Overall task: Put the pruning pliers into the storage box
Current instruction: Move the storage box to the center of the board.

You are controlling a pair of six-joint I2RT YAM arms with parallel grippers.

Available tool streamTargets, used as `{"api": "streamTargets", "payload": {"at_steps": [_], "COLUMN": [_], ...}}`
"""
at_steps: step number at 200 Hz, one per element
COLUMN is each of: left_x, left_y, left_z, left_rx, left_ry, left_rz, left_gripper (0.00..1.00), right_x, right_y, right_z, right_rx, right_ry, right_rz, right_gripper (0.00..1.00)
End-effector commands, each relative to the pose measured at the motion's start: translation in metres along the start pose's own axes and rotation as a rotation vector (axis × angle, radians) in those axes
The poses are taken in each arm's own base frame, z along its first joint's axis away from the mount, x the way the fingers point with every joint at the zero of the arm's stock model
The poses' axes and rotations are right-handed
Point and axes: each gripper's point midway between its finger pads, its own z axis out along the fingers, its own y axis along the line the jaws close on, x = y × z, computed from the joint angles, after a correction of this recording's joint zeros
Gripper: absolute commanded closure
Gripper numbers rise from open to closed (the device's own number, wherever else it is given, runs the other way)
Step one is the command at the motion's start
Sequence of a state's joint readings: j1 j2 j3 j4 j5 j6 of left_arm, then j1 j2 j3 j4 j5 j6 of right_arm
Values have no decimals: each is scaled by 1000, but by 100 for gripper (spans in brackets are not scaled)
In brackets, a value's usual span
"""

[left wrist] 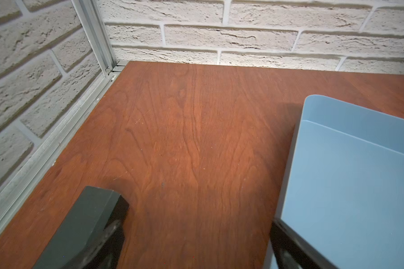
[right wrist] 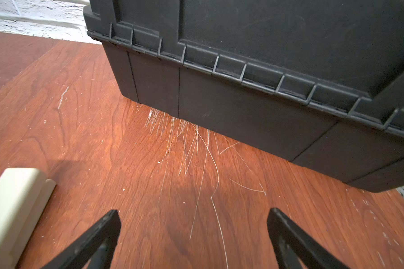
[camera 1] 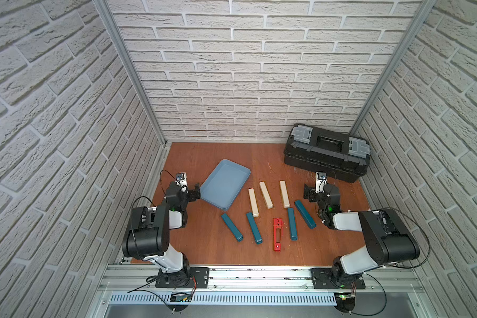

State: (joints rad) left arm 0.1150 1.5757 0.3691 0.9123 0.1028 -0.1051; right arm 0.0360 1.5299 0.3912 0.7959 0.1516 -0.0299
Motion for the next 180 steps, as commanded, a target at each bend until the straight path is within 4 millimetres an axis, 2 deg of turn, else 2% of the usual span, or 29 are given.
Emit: {"api": "streamTargets", "payload": {"at_steps": [1,141,180], "left_x": [-11,-11,-14], "left_y": [-1,-1,4], "left_z": [2,2,0], "left_rx": [8,8,-15], "left_ry": [-33,-35,-32], "left_rz": [12,12,-2], "left_gripper": [2,2,2], "right_x": [-17,-16,-21], "right_y": [-3,-2,-5], "right_z": [0,1,-5], "right_rx": [0,-6,5], "right_ry": [-50,-45,-63], "right_rz": [22,23,26], "right_gripper": [0,1,2]}}
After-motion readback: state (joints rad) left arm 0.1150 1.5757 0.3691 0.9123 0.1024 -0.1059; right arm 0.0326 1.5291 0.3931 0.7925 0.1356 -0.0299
